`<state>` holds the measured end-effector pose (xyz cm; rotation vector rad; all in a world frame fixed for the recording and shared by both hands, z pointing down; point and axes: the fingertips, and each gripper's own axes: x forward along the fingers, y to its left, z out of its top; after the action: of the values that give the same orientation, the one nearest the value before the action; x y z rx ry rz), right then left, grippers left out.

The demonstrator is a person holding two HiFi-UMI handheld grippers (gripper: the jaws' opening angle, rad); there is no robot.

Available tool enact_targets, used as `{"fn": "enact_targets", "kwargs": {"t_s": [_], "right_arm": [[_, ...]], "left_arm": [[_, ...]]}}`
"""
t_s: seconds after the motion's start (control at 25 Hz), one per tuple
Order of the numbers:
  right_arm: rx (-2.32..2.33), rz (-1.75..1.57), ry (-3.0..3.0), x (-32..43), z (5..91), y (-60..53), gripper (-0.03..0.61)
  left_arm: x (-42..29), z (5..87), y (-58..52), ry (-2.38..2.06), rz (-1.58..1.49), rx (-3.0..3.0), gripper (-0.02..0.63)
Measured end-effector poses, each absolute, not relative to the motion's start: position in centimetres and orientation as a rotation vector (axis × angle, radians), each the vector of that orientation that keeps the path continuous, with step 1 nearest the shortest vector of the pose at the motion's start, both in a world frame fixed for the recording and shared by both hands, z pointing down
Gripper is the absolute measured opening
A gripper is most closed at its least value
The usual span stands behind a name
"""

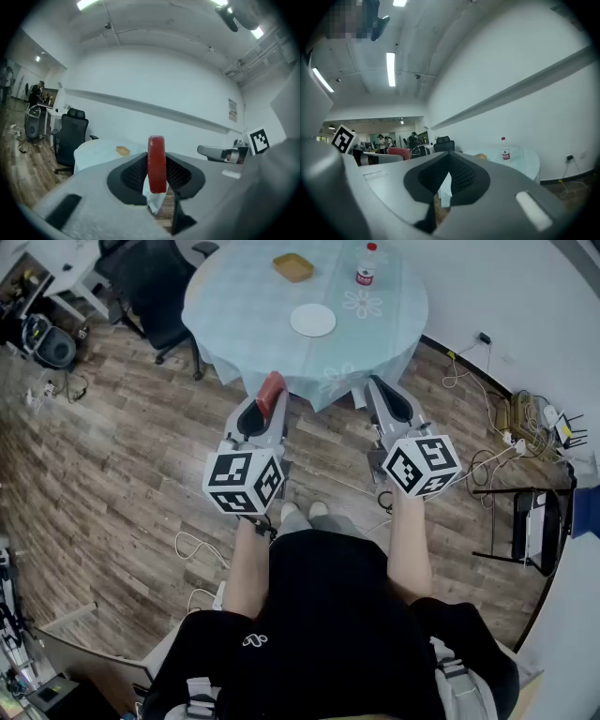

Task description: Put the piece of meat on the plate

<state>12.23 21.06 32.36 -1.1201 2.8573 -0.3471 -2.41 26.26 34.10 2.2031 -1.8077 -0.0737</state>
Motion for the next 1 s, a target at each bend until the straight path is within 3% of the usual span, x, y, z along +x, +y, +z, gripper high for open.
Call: {"fn": "enact_targets", "kwargs": {"t_s": [1.0], "right_arm": [[-1.218,-0.213,2.688,17.8,29.4,18.1,0.009]], "left_arm": [[-0.4,31.2,26.4,-1.879,-0.053,2.263,0.092]]}}
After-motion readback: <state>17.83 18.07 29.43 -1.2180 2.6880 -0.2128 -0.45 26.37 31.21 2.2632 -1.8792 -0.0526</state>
